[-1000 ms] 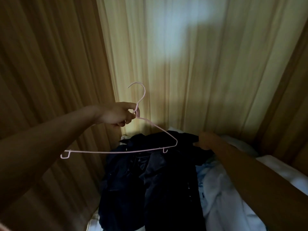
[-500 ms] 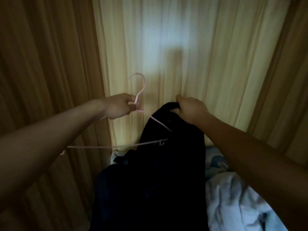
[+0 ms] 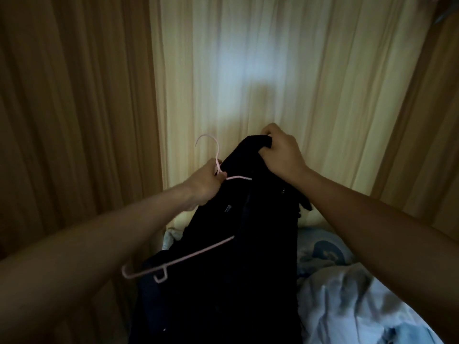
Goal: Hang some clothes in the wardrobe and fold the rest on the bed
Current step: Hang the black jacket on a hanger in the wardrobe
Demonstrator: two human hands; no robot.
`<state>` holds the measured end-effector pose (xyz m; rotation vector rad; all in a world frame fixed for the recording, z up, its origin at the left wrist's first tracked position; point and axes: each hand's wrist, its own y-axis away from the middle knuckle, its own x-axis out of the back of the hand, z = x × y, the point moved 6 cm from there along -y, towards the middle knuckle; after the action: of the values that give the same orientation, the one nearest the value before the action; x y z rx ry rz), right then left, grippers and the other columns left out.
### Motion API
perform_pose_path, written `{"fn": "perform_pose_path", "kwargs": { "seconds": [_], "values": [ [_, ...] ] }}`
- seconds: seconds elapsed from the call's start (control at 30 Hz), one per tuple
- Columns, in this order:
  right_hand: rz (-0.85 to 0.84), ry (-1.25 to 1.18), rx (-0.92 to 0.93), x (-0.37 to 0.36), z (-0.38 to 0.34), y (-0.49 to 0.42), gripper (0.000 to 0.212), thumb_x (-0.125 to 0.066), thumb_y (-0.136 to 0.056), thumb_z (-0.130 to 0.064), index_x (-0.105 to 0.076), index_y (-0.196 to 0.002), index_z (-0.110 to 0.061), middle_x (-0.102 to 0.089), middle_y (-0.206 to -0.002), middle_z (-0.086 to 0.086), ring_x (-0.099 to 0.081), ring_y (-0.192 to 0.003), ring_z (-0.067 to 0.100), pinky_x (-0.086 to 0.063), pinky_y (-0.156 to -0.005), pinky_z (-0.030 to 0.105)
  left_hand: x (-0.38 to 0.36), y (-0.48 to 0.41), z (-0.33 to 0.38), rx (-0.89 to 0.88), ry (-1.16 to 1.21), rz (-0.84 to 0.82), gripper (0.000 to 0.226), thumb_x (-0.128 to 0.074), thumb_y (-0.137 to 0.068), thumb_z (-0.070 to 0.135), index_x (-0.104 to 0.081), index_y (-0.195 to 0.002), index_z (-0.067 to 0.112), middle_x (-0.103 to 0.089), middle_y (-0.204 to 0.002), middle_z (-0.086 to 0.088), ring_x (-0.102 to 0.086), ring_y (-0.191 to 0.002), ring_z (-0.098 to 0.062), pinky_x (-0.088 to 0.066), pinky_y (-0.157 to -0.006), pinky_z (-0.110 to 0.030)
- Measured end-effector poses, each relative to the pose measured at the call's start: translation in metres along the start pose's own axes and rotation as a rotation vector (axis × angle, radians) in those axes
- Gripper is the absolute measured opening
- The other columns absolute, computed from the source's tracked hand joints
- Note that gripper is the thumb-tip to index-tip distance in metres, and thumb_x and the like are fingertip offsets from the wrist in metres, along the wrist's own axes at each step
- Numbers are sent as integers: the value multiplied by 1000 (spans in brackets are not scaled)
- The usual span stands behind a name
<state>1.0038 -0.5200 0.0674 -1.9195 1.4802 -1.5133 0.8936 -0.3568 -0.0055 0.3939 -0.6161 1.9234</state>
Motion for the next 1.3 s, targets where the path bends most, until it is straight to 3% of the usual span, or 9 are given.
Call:
{"fn": "perform_pose_path", "kwargs": {
  "seconds": [0.07, 0.23, 0.5, 0.63, 0.73, 0.9, 1.13, 1.23, 1.3],
  "values": [
    [88, -131, -112, 10, 9, -2, 20, -53, -89, -3, -56, -102, -18, -63, -76, 1, -57, -60, 9, -45, -51, 20, -14, 5, -7, -13, 53, -39, 20, -42, -107, 25, -50, -126, 21, -57, -76, 3, -51, -43, 3, -35, -36, -12],
    [35, -92, -58, 18, 9, -13, 24, -53, -88, -3, -60, -102, -21, -63, -83, -9, -58, -66, -2, -39, -57, 4, -47, 6, -7, -170, -290, -282, 42, -46, -106, 21, -43, -147, 18, -58, -139, -2, -56, -123, -18, -42, -109, -33],
    [-589, 22, -159, -7, 37, 24, 44, -61, -89, -12, -56, -126, -34, -65, -123, -5, -61, -109, 14, -47, -85, 20, 3, -22, -12, -8, 75, 136, 20, -47, -106, 24, -60, -92, 17, -63, -74, -1, -55, -60, -10, -38, -45, -15],
    [-1088, 183, -238, -29, 53, 72, 90, -70, -88, -51, -17, -159, -34, -39, -143, -12, -42, -134, 16, -36, -114, 34, 16, -28, -9, -49, 94, 149, 24, -50, -104, 31, -61, -87, 18, -67, -76, -2, -64, -67, -14, -46, -63, -25],
    [-681, 287, -68, -17, 29, 36, 90, -34, -73, -96, -56, -130, -29, -60, -121, -5, -58, -112, 19, -49, -94, 38, 15, -31, -6, -69, 99, 137, 26, -53, -103, 31, -58, -82, 17, -65, -72, -1, -61, -64, -13, -45, -66, -29],
    [-642, 245, 108, -42, 21, 31, 66, -57, -93, -62, -41, -146, -27, -61, -132, 2, -59, -119, 24, -41, -86, 30, 15, -25, 0, -134, 144, 146, 28, -57, -101, 34, -58, -92, 7, -68, -66, 6, -62, -60, -13, -48, -67, -33],
    [-364, 315, 157, -46, 37, 15, 40, -55, -98, -52, -58, -120, -18, -69, -99, 7, -66, -93, 29, -34, -69, 30, 7, 28, 10, -764, -881, 613, 52, -64, -89, 30, -44, -136, 17, -51, -121, -12, -47, -111, -32, -42, -89, -49],
    [-347, 330, 134, -41, 43, 6, 46, -55, -99, -50, -57, -127, -14, -70, -110, 14, -65, -99, 32, -44, -75, 34, -46, 59, -26, -1207, -997, 197, 26, -57, -93, 19, -62, -118, 14, -61, -105, -12, -59, -88, -32, -47, -70, -42],
    [-372, 327, 92, -39, 46, 1, 49, -52, -99, -53, -56, -128, -13, -70, -112, 14, -65, -100, 32, -51, -84, 40, -67, 58, -76, -973, -1148, -146, 31, -56, -92, 26, -60, -121, 15, -63, -105, -9, -64, -86, -29, -51, -65, -37]
  ]
}}
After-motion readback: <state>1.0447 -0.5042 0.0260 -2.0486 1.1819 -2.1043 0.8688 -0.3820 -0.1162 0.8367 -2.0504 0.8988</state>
